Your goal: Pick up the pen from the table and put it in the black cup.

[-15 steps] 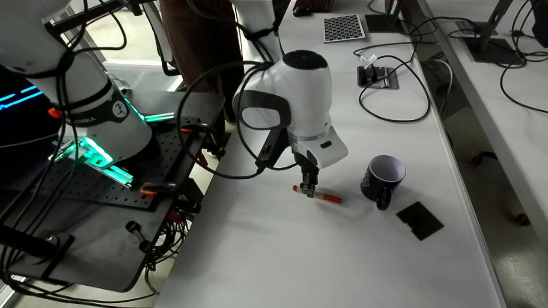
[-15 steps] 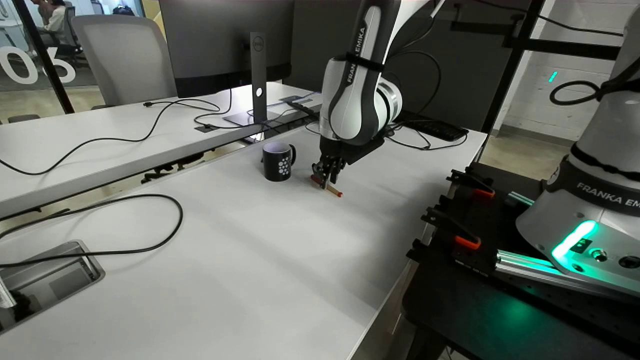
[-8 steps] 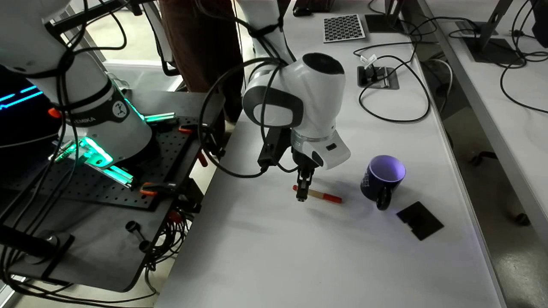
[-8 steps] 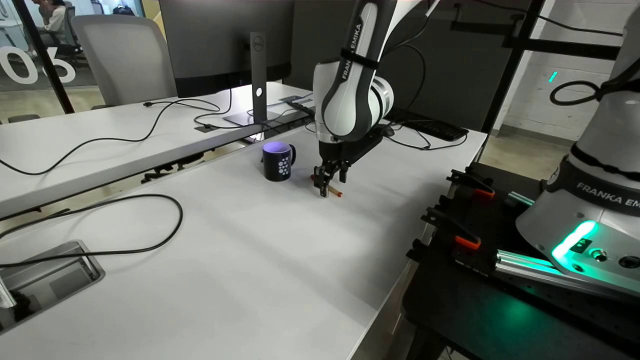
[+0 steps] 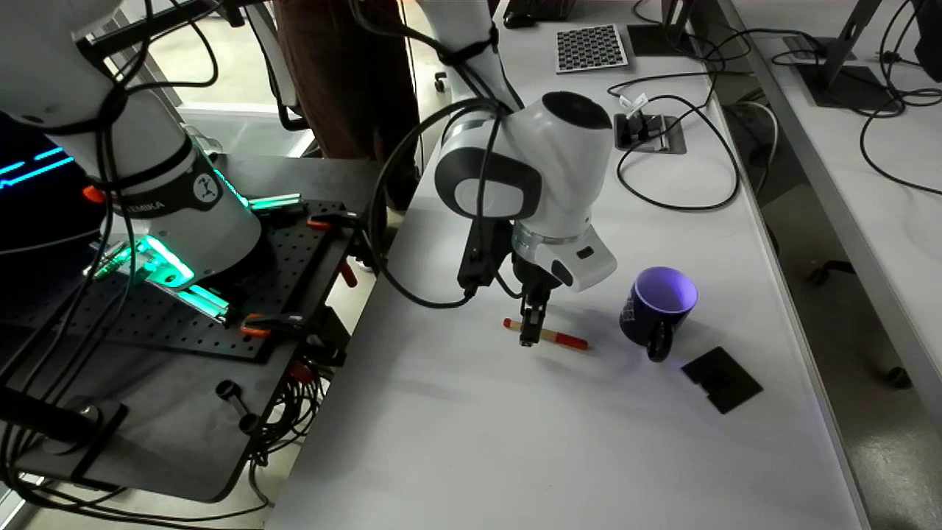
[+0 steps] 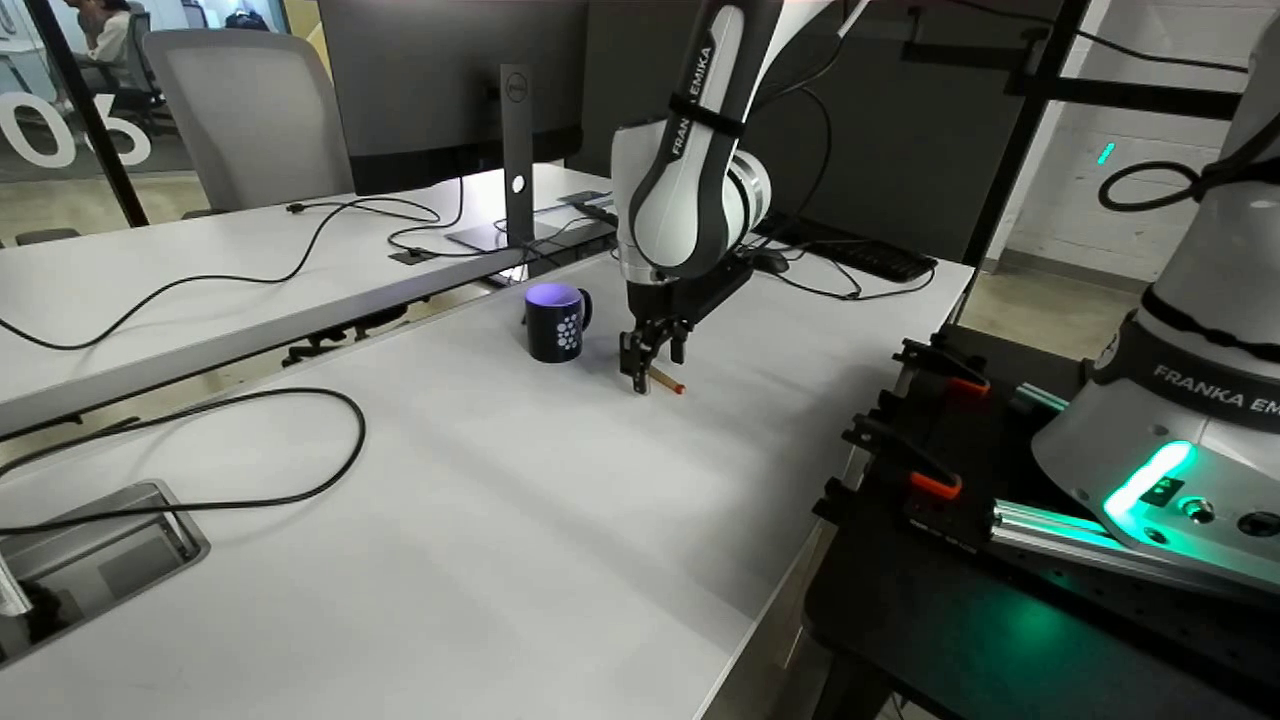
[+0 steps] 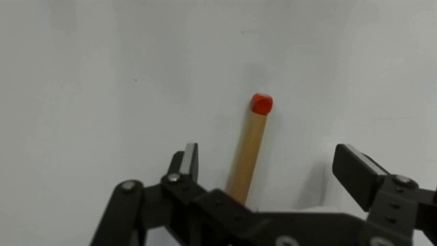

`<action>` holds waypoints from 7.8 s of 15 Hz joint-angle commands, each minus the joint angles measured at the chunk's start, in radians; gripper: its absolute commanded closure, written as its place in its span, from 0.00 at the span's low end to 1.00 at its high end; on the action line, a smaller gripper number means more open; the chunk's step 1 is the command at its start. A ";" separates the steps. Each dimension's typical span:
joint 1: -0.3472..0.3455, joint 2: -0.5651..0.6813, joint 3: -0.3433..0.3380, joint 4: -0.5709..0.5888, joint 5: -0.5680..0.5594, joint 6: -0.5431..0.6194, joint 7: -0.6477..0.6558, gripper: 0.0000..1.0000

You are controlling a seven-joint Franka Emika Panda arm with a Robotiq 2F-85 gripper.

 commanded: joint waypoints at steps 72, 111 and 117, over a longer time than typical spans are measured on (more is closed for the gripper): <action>-0.001 -0.043 -0.003 -0.040 -0.011 0.069 0.040 0.96; 0.486 -0.221 -0.399 -0.173 0.121 0.463 0.040 0.96; 0.489 -0.211 -0.396 -0.145 0.115 0.452 0.044 0.85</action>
